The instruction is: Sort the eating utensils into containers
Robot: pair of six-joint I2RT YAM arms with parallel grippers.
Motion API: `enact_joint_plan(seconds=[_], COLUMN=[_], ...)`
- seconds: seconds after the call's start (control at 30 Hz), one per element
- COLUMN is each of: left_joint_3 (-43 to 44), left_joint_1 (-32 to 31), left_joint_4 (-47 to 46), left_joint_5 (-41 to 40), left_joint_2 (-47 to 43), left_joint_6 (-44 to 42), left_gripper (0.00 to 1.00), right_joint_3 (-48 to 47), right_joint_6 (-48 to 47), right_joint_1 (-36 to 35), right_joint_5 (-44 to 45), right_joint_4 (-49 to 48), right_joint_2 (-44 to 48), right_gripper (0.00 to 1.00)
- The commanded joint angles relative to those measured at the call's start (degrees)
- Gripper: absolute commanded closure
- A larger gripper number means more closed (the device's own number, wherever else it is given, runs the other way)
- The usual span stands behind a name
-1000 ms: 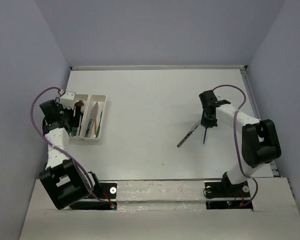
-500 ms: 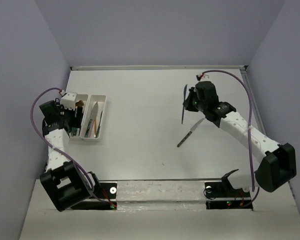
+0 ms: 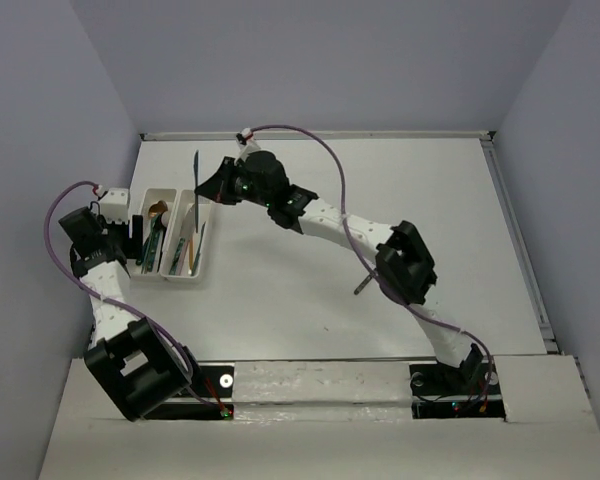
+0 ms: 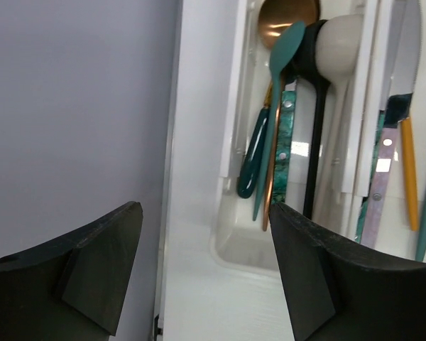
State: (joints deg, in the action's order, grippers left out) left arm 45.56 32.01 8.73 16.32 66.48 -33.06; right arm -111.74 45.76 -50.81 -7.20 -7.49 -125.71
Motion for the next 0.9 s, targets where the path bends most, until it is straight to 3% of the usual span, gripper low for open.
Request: enact_joint_plan(seconds=[0.0,0.07,0.17,0.3,0.53,0.63,0.87], left_joint_3=[0.5,0.06,-0.12,-0.21,-0.03,-0.03,0.32], left_joint_1=[1.74,1.92,2.09,2.18,2.09,2.18,2.18], left_joint_4=[-1.79,-1.79,-1.88,-1.79,-1.61,-1.44,-0.3], left_joint_5=[-0.41,-0.15,0.64,0.82,1.26,1.61,2.32], left_joint_2=[-0.3,-0.12,-0.03,0.14,-0.03,-0.12,-0.82], left_joint_6=[-2.18,-2.45,-2.36,-2.45,-2.36,-2.27,-2.8], left_gripper=[0.15,0.15,0.15,0.15,0.15,0.15,0.15], right_joint_3=[-15.5,-20.94,-21.68,-18.16,-17.73,-16.49,-13.41], right_joint_6=[12.4,15.4,18.65,19.46,18.14,17.35,13.84], right_joint_1=[-1.4,-2.8,-4.12,-5.17,-5.71,-5.71,-5.71], right_joint_5=[-3.26,-3.17,1.02,6.4,6.67,6.85,6.85], right_joint_4=[-5.78,-6.31,-5.7,-5.7,-3.33,-2.18,-1.92], right_joint_2=[-12.6,-18.85,-22.73,-23.52,-24.15,-23.09,-20.11], right_gripper=[1.0,1.0,1.0,1.0,0.99,0.71,0.5])
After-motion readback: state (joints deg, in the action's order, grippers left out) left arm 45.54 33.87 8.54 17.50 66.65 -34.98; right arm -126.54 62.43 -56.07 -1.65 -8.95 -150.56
